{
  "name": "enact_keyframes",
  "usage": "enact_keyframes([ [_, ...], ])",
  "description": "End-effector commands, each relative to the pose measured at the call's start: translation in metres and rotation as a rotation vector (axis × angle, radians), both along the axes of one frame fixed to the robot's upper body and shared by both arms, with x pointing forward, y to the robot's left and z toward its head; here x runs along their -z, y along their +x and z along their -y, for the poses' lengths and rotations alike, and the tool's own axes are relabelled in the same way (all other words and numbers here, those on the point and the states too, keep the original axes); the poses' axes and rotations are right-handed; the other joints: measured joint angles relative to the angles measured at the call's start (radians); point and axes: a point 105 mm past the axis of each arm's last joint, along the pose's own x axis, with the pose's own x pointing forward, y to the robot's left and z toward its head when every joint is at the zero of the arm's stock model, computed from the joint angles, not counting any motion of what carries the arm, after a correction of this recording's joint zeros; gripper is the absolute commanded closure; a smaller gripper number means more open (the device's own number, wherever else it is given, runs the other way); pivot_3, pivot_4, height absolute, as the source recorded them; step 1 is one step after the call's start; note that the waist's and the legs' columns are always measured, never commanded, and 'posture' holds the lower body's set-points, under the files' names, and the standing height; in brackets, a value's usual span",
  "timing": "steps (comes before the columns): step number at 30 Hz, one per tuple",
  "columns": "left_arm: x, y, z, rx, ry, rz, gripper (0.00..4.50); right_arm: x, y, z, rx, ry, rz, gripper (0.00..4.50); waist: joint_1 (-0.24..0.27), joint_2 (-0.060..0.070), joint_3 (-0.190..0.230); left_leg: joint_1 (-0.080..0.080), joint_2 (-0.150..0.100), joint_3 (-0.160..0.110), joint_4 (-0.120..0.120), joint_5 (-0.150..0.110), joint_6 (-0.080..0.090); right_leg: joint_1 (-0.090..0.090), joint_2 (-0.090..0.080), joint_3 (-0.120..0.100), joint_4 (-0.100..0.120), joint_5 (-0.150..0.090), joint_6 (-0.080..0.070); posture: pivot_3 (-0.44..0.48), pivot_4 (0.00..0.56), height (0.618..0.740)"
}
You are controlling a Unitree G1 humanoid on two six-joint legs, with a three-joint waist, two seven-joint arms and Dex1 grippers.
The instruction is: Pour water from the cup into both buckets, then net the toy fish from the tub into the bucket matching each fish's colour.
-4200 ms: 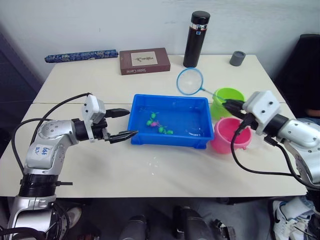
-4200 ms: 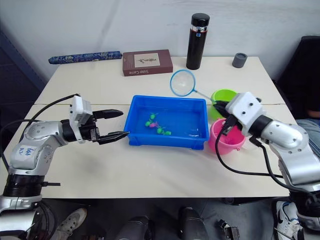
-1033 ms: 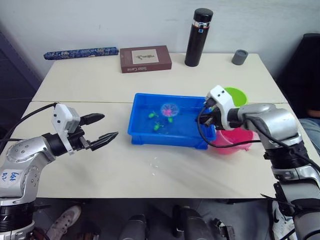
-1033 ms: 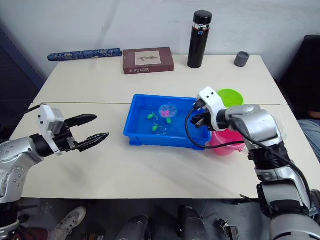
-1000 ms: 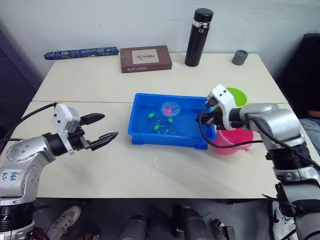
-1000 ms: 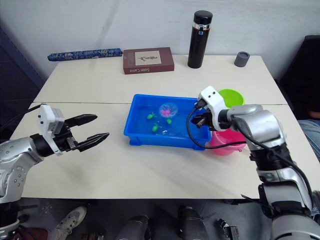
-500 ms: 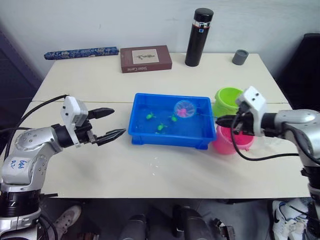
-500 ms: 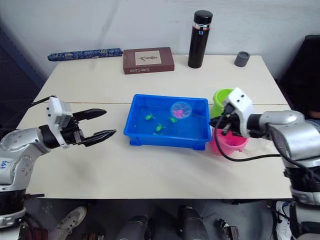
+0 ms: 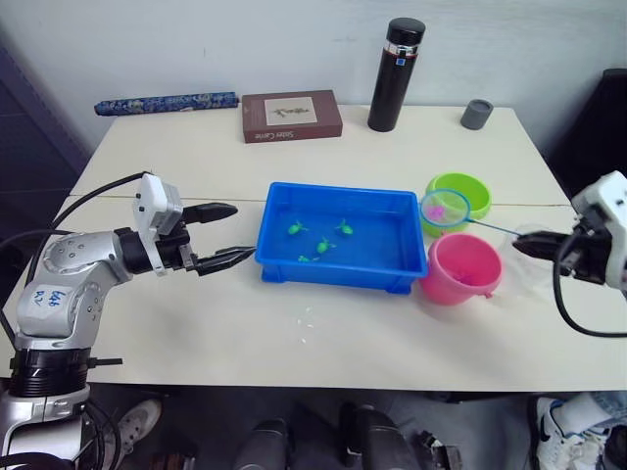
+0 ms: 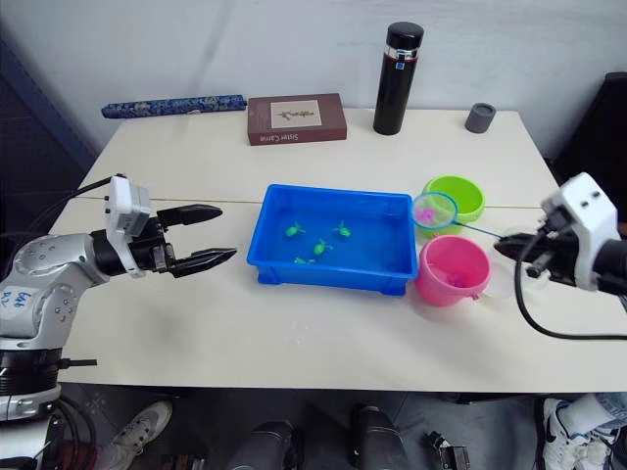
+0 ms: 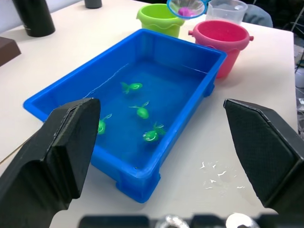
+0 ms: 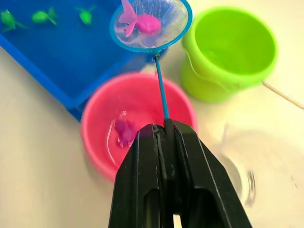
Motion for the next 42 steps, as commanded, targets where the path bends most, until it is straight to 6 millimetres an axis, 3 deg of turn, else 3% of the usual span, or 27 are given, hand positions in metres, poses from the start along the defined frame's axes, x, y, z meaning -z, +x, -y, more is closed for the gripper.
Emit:
enact_keyframes([
  [1,-0.008,0.001,0.002,0.022,0.016,0.044,0.03,-0.013,-0.016,0.006,0.004,-0.037,0.044,4.5,0.001,0.0,0.0,0.0,0.0,0.0,0.0,0.0,0.0,0.0,0.0,0.0,0.0,0.0,0.0,0.0,0.15,0.739],
  [10,-0.008,0.006,0.006,0.05,0.024,0.046,0.03,0.006,-0.036,0.014,0.004,-0.167,0.09,4.5,0.001,0.0,0.0,0.001,0.0,0.0,0.0,0.0,0.0,0.001,0.0,0.0,0.0,0.0,0.0,0.0,0.15,0.739],
  [14,-0.007,0.007,0.006,0.058,0.03,0.045,0.03,0.017,-0.039,0.016,-0.017,-0.324,0.242,4.5,0.001,0.0,0.0,0.001,0.0,0.0,0.0,0.0,-0.001,0.001,0.001,0.0,0.0,0.0,0.0,0.0,0.15,0.739],
  [22,-0.01,0.002,0.017,0.133,0.03,0.053,0.03,0.043,-0.044,0.024,-0.051,-0.559,0.323,4.5,0.0,0.0,0.0,0.002,-0.001,0.001,0.0,0.001,-0.001,0.002,0.001,0.001,0.002,0.0,0.001,0.0,0.15,0.739],
  [33,-0.009,0.005,0.019,0.156,0.03,0.057,0.03,0.041,-0.042,0.035,-0.085,-0.904,0.592,4.5,-0.001,0.0,0.0,0.003,-0.001,0.002,0.0,0.002,-0.003,0.002,0.001,0.002,0.004,0.0,0.0,0.0,0.15,0.739],
  [42,-0.006,0.007,0.02,0.155,0.033,0.058,0.03,0.041,-0.05,0.033,-0.213,-1.186,0.757,4.5,-0.002,0.0,0.0,0.003,-0.001,0.002,0.0,0.002,-0.003,0.001,0.002,0.003,0.004,0.0,0.0,0.0,0.15,0.739],
])
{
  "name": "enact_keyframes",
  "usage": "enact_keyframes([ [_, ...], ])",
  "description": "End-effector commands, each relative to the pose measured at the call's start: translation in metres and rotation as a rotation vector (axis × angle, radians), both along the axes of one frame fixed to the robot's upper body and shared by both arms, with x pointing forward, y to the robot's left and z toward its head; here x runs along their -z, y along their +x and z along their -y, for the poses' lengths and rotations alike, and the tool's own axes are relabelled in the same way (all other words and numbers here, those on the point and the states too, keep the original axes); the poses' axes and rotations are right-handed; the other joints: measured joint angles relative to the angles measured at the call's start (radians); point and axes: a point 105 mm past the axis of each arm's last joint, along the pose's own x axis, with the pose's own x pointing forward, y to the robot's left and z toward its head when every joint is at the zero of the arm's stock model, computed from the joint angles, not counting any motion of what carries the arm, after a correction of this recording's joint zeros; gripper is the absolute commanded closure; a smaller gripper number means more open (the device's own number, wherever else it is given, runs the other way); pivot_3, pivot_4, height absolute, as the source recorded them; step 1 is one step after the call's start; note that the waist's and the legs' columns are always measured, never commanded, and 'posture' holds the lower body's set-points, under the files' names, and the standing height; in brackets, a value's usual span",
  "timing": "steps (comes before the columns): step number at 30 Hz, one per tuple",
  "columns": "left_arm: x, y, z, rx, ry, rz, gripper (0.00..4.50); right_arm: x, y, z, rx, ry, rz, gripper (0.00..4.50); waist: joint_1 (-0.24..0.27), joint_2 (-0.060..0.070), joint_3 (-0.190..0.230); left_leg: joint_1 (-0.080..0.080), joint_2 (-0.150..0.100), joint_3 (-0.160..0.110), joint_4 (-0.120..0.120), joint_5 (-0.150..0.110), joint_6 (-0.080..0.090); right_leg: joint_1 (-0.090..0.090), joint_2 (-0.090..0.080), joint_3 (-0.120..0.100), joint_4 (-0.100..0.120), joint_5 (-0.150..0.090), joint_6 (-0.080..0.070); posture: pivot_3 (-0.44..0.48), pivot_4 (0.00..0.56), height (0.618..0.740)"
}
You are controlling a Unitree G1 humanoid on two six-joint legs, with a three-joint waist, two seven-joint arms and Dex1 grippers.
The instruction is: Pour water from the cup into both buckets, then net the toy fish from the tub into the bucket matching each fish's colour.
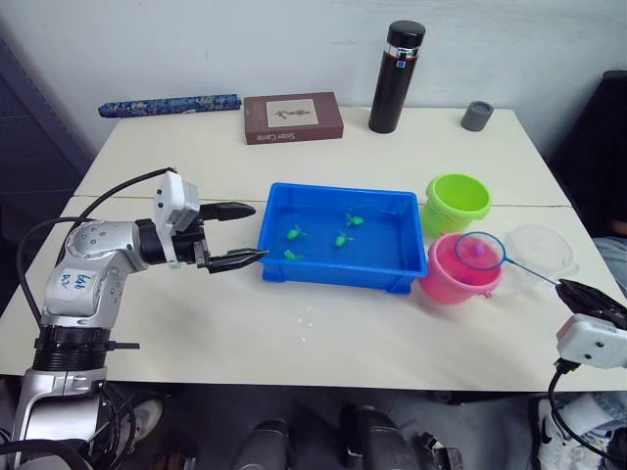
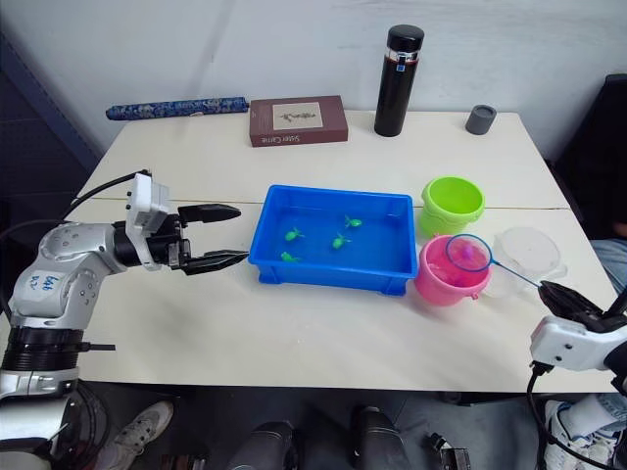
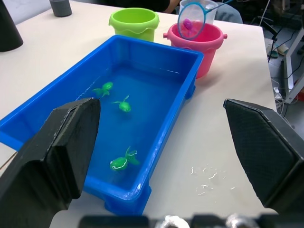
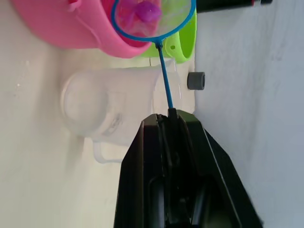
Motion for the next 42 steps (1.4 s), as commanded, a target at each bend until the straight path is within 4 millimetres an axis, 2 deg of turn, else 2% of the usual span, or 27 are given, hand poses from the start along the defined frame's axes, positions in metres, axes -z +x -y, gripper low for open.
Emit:
enact_keyframes([
  [1,-0.008,-0.001,0.003,0.017,0.005,0.045,0.03,-0.015,-0.002,-0.002,-0.041,-0.108,0.107,4.5,-0.001,0.0,0.0,0.0,0.0,0.0,0.0,0.0,0.0,0.0,0.0,0.0,0.0,0.0,0.0,0.0,0.15,0.739],
  [7,-0.007,0.0,0.003,0.014,0.002,0.045,0.03,-0.016,-0.001,-0.008,-0.089,-0.207,0.193,4.5,-0.002,0.0,0.0,0.001,0.0,0.001,0.0,0.0,0.0,0.0,0.001,0.001,0.001,0.0,0.0,0.0,0.15,0.739],
  [11,-0.007,0.0,0.003,0.009,-0.002,0.046,0.03,-0.026,-0.001,-0.012,-0.105,-0.305,0.331,4.5,-0.001,0.0,0.0,0.001,0.0,0.001,0.0,0.0,0.0,0.0,0.001,0.002,0.002,0.0,0.0,0.0,0.15,0.739],
  [27,-0.006,0.0,0.003,0.001,-0.003,0.048,0.03,-0.03,-0.009,-0.011,-0.119,-0.462,0.487,4.5,-0.003,0.0,0.0,0.003,0.0,0.004,0.0,0.0,0.0,0.0,0.002,0.006,0.003,0.0,-0.001,0.0,0.15,0.739],
  [34,-0.006,0.0,0.002,-0.001,-0.002,0.047,0.03,-0.027,-0.01,-0.012,-0.116,-0.453,0.492,4.5,-0.003,0.0,0.0,0.005,0.0,0.007,-0.001,0.0,0.0,0.0,0.003,0.009,0.004,0.0,-0.001,0.0,0.15,0.739],
  [39,-0.007,0.0,0.002,-0.002,-0.007,0.045,0.03,-0.041,-0.001,-0.02,-0.139,-0.409,0.528,4.5,-0.007,0.0,0.0,0.008,0.0,0.011,-0.002,0.0,0.0,0.0,0.004,0.012,0.005,0.0,-0.001,0.0,0.15,0.739],
  [42,-0.009,0.001,0.0,-0.01,-0.022,0.042,0.03,-0.06,0.014,-0.035,-0.184,-0.336,0.554,4.5,-0.019,-0.001,0.0,0.009,0.0,0.012,-0.002,0.0,0.0,0.001,0.004,0.015,0.007,0.0,-0.001,0.0,0.15,0.739],
])
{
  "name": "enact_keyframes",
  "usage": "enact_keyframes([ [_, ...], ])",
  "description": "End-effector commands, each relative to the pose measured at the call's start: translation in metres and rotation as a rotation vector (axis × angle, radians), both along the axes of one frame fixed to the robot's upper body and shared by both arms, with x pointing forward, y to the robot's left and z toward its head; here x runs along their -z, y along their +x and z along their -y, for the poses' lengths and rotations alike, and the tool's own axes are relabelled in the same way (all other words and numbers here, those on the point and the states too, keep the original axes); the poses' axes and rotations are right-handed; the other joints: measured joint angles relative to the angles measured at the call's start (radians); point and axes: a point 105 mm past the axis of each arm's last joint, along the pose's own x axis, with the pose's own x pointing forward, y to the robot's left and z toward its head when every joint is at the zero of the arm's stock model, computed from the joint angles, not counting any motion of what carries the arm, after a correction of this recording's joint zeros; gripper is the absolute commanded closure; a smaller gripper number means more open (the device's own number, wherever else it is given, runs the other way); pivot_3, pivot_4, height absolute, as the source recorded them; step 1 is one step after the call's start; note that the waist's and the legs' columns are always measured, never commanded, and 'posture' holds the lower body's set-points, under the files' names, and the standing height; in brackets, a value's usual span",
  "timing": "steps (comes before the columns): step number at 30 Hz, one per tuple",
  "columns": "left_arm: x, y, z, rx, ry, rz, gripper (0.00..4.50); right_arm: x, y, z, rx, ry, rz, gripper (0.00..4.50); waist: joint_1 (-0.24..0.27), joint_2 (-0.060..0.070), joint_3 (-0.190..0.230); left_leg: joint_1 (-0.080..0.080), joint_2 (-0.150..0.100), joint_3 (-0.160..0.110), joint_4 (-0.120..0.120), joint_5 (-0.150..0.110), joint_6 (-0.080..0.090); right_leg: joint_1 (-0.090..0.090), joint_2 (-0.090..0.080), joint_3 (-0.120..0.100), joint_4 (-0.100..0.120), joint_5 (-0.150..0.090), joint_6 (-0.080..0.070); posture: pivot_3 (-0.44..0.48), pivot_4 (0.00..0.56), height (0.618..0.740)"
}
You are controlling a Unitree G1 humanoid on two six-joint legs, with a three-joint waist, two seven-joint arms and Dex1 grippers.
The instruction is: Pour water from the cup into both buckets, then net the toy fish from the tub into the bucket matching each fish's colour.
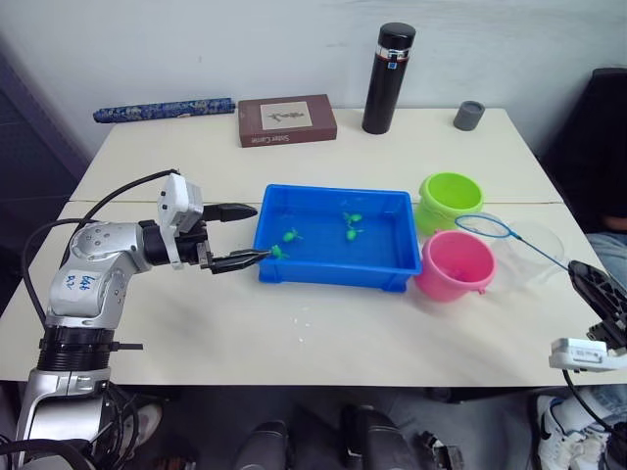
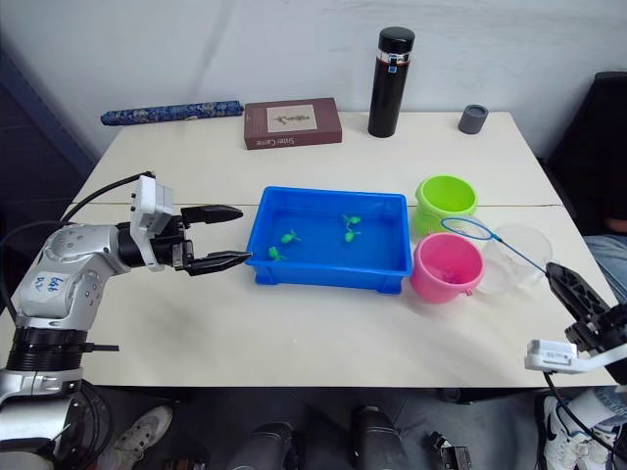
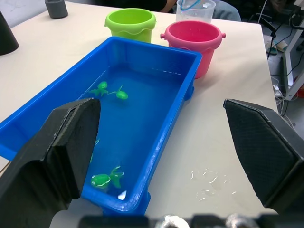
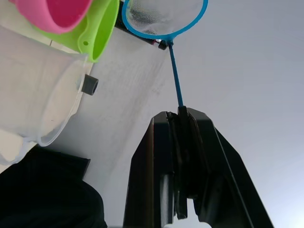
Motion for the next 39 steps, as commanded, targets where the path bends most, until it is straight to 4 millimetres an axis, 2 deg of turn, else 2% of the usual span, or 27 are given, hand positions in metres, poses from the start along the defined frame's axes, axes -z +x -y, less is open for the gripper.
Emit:
enact_keyframes([
  [1,-0.011,0.0,-0.002,-0.006,-0.023,0.038,0.03,-0.033,0.019,-0.024,-0.096,0.082,0.031,4.5,-0.011,-0.001,0.0,0.001,0.0,0.0,0.0,0.0,0.0,0.0,0.0,0.001,0.0,0.0,0.0,0.0,0.15,0.739],
  [5,-0.011,0.0,-0.005,-0.025,-0.025,0.039,0.03,-0.046,0.041,-0.051,-0.178,0.253,-0.06,4.5,-0.019,-0.001,0.0,0.004,0.001,0.003,-0.001,0.0,0.001,0.001,0.002,0.004,0.002,0.0,0.0,0.0,0.15,0.739],
  [7,-0.011,0.0,-0.006,-0.033,-0.026,0.043,0.03,-0.046,0.05,-0.064,-0.208,0.439,-0.157,4.5,-0.016,-0.001,0.0,0.005,0.002,0.003,-0.002,0.0,0.001,0.001,0.003,0.004,0.002,0.0,0.0,0.0,0.15,0.739],
  [12,-0.013,-0.002,-0.012,-0.063,-0.031,0.044,0.03,-0.043,0.057,-0.104,-0.327,0.777,-0.445,4.5,-0.009,-0.001,0.0,0.004,0.002,0.003,0.0,-0.001,0.002,0.001,0.001,0.004,0.002,0.0,0.0,0.0,0.15,0.739],
  [15,-0.011,-0.004,-0.017,-0.078,-0.021,0.032,0.03,-0.038,0.065,-0.113,-0.316,0.921,-0.619,4.5,-0.01,-0.001,0.0,0.004,0.002,0.003,0.001,-0.001,0.003,0.001,0.001,0.003,0.002,0.0,0.0,0.0,0.15,0.739],
  [17,-0.01,-0.007,-0.023,-0.092,-0.011,0.023,0.03,-0.045,0.076,-0.119,-0.337,1.011,-0.674,4.5,-0.011,-0.002,0.0,0.004,0.002,0.003,0.001,-0.002,0.004,0.001,0.0,0.003,0.002,0.0,0.0,0.0,0.15,0.739],
  [20,-0.011,-0.008,-0.027,-0.109,-0.006,0.028,0.03,-0.035,0.085,-0.128,-0.298,1.164,-0.924,4.5,-0.011,-0.001,0.0,0.004,0.002,0.003,0.0,-0.002,0.004,0.001,0.0,0.003,0.002,0.0,0.0,0.0,0.15,0.739],
  [26,-0.012,-0.011,-0.028,-0.126,-0.004,0.034,0.03,-0.018,0.084,-0.136,-0.15,1.331,-1.3,4.5,-0.008,-0.001,0.0,0.0,0.003,0.001,0.0,-0.003,0.004,-0.001,-0.001,0.0,0.0,0.0,0.0,0.0,0.15,0.739],
  [29,-0.01,-0.014,-0.029,-0.138,-0.006,0.034,0.03,-0.016,0.079,-0.141,-0.091,1.373,-1.449,4.5,-0.009,-0.001,0.0,-0.001,0.003,0.001,0.0,-0.003,0.005,-0.001,-0.002,-0.001,-0.002,0.0,0.0,0.0,0.15,0.739],
  [32,-0.009,-0.016,-0.028,-0.141,-0.008,0.034,0.03,-0.009,0.079,-0.143,0.014,1.362,-1.508,4.5,-0.009,-0.001,0.0,-0.002,0.003,0.0,0.0,-0.003,0.004,-0.002,-0.002,-0.002,-0.003,0.0,0.0,0.0,0.15,0.739],
  [39,-0.007,-0.017,-0.026,-0.146,-0.015,0.029,0.03,0.0,0.084,-0.154,0.13,1.392,-1.556,4.5,-0.009,-0.001,0.0,-0.003,0.003,-0.001,0.0,-0.003,0.004,-0.003,-0.002,-0.003,-0.003,0.0,0.0,0.0,0.15,0.739],
])
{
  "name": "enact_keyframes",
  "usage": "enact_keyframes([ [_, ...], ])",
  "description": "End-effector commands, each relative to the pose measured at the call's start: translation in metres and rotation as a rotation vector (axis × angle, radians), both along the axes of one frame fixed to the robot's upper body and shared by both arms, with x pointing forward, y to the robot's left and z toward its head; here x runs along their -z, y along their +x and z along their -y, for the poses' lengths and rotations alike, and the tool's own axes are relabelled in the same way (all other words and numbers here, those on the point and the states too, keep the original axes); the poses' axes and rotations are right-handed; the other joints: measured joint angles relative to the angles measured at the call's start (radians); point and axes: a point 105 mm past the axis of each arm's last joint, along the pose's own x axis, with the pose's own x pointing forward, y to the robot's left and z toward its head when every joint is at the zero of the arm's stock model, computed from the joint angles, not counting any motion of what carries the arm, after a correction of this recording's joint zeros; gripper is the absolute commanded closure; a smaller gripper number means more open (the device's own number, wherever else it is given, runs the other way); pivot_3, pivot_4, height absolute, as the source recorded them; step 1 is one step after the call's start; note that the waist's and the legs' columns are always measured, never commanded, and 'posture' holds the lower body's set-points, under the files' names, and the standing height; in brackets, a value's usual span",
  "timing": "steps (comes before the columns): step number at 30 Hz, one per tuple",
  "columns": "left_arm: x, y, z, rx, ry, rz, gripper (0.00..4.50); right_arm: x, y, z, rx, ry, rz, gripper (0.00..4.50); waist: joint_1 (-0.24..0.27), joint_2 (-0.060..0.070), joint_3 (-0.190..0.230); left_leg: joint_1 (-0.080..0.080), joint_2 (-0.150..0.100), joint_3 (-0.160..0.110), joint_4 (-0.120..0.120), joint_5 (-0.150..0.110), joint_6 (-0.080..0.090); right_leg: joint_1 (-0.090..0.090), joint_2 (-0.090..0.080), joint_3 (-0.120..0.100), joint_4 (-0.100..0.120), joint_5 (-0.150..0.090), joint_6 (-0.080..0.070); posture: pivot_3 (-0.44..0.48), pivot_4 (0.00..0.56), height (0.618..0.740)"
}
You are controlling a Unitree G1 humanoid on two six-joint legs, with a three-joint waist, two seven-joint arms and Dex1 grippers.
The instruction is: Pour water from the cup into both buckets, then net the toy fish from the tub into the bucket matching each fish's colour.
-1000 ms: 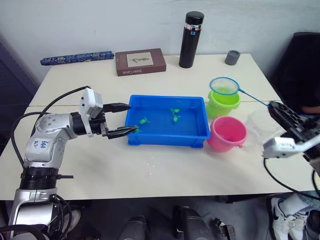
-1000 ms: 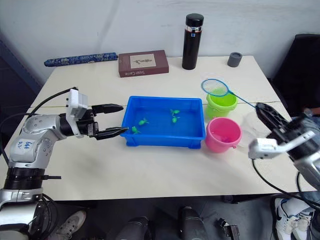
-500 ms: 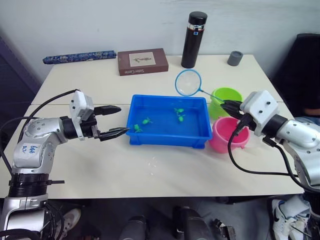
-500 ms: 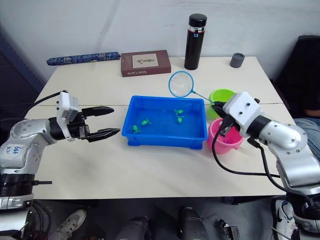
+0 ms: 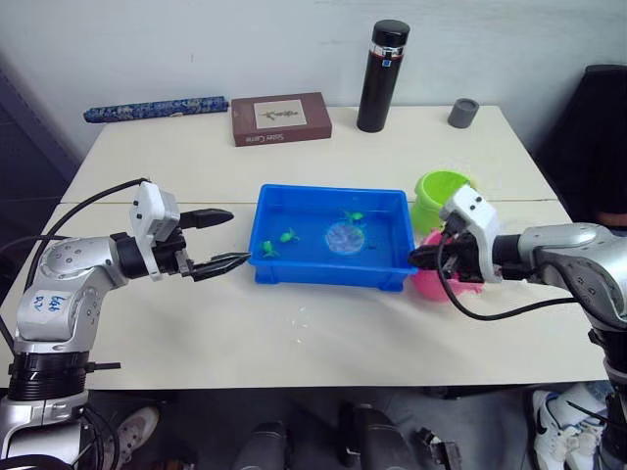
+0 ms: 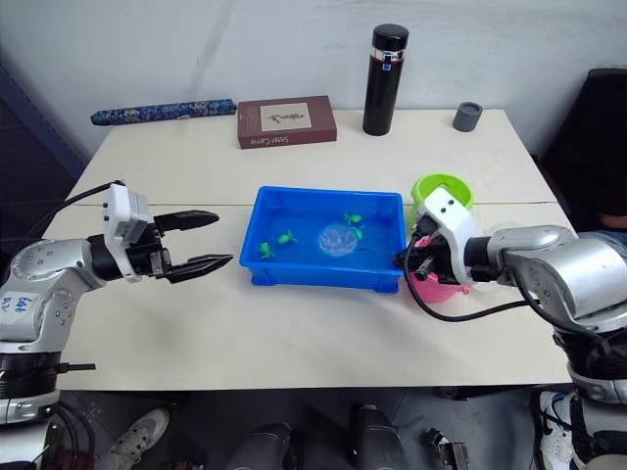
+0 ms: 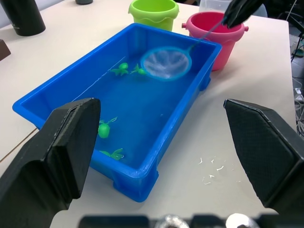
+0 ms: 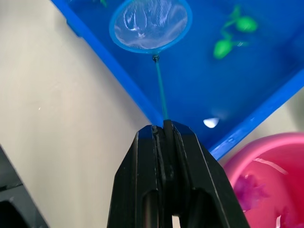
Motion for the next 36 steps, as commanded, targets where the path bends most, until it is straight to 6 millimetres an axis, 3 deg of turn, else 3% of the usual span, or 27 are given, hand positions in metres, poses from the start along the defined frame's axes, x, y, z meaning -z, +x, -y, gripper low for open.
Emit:
enact_keyframes([
  [1,-0.011,-0.005,0.001,0.005,-0.01,0.047,0.03,-0.005,0.005,-0.004,0.038,0.0,-0.017,4.5,-0.001,0.0,0.0,0.0,0.0,0.0,0.0,0.0,0.0,0.0,0.0,0.0,0.0,0.0,0.0,0.0,0.15,0.739],
  [13,-0.011,-0.009,0.001,-0.007,-0.009,0.045,0.03,0.017,0.015,-0.008,0.143,-0.051,-0.15,4.5,0.0,0.0,0.0,-0.01,-0.001,-0.003,0.001,0.0,-0.001,-0.007,-0.001,-0.003,0.002,0.0,0.001,0.0,0.15,0.739],
  [22,-0.01,-0.011,-0.001,-0.019,-0.006,0.042,0.03,0.021,0.036,0.014,0.318,-0.098,-0.142,4.5,-0.002,0.0,0.0,-0.009,-0.001,-0.003,0.001,0.0,-0.001,-0.007,-0.001,-0.004,0.002,0.0,0.001,0.0,0.15,0.739],
  [36,-0.011,-0.009,0.0,-0.016,-0.005,0.044,0.03,0.021,0.048,0.038,0.477,-0.126,-0.122,4.5,0.008,0.0,0.0,-0.01,-0.003,-0.007,0.002,0.001,0.0,-0.004,-0.004,-0.008,0.0,0.001,0.001,0.0,0.15,0.739],
])
